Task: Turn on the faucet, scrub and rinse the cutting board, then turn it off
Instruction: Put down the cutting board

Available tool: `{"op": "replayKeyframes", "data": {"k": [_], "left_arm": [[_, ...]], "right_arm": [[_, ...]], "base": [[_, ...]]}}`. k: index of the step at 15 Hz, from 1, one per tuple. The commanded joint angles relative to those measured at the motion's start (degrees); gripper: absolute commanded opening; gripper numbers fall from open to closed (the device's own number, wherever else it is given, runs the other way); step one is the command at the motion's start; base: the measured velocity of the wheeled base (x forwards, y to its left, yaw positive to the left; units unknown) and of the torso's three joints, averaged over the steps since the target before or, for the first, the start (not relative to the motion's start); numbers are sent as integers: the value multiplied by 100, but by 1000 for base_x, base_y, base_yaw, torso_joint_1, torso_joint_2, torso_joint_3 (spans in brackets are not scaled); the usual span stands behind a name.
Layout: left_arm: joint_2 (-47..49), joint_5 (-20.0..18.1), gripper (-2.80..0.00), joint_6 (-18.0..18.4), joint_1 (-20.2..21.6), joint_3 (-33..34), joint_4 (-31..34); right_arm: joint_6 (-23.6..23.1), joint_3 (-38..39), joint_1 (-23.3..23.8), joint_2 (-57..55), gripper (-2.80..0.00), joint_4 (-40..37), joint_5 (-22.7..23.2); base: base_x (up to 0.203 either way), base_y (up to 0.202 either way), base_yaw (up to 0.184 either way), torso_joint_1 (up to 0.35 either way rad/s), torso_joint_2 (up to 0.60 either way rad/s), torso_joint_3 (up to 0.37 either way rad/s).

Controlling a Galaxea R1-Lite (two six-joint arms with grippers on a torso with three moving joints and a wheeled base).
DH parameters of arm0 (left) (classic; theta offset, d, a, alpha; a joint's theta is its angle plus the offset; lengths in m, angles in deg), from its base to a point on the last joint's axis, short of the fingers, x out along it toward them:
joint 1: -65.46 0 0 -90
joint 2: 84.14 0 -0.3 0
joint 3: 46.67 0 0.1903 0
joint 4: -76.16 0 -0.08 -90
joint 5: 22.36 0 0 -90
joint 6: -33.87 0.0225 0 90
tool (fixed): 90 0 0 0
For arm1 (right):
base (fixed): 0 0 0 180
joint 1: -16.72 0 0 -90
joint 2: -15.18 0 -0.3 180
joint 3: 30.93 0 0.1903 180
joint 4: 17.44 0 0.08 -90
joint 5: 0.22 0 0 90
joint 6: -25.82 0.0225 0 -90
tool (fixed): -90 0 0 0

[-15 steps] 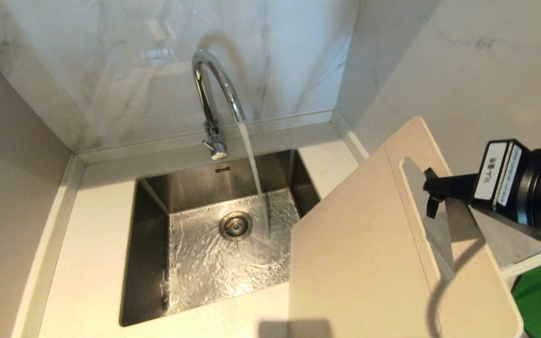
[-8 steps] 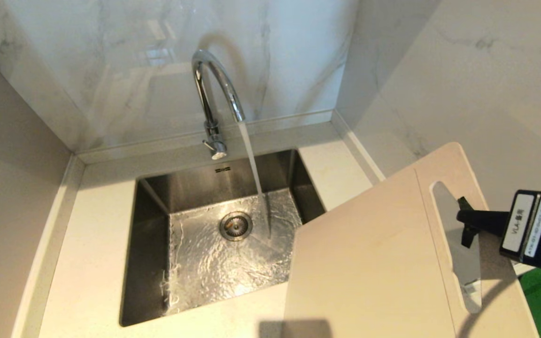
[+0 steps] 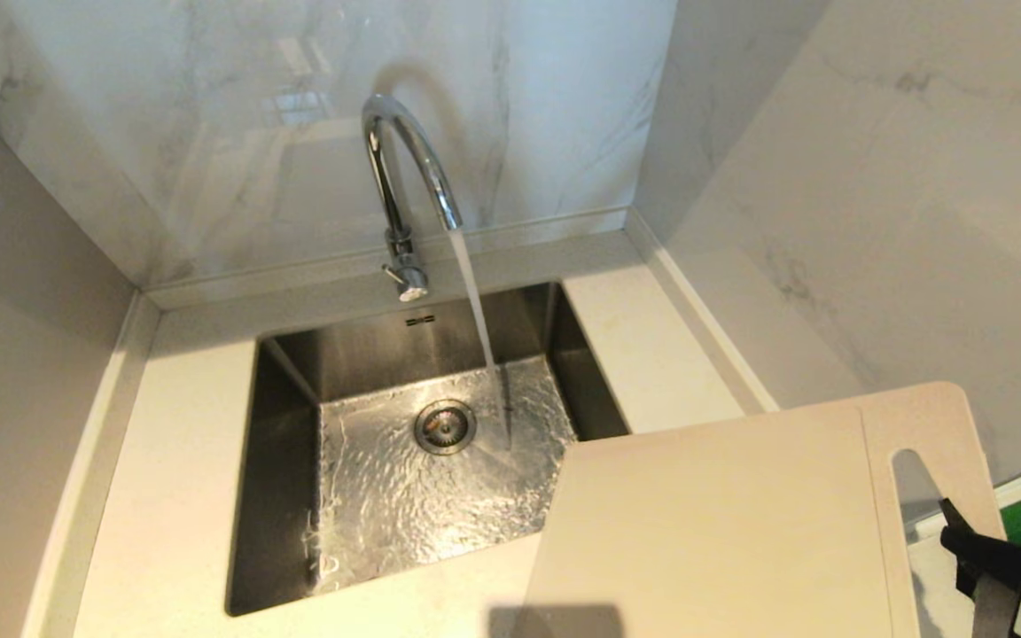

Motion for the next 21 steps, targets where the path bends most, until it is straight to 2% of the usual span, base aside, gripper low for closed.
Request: {"op": "replayKeyframes", "data": {"k": [1,4,7,10,15,18,21], "left_arm": [[9,2,-280,-2,1,9,-1],[9,2,-280,-2,1,9,-1],[9,2,-280,-2,1,9,-1],[9,2,-280,-2,1,9,-1],[9,2,-280,-2,1,9,-1],[9,2,-280,-2,1,9,-1],[9,2,-280,-2,1,9,-1]], "right_arm": [[9,312,45,188,-280,-18,-74],[69,888,45,246,-280,85,-416],[58,1663,51,243,-280,1075,-460],[95,2131,82,105,-280,1615,-462],[563,3018,81,-131,-280,2360,-451],[681,3196,79,-391,-280,2718,-380],[659,3093,75,-1133,-280,2980,-247]], "base": [[0,0,0,0,0,0],[0,0,0,0,0,0],[0,0,0,0,0,0],[0,0,0,0,0,0],[0,0,0,0,0,0],[0,0,0,0,0,0],[0,0,0,0,0,0]]}}
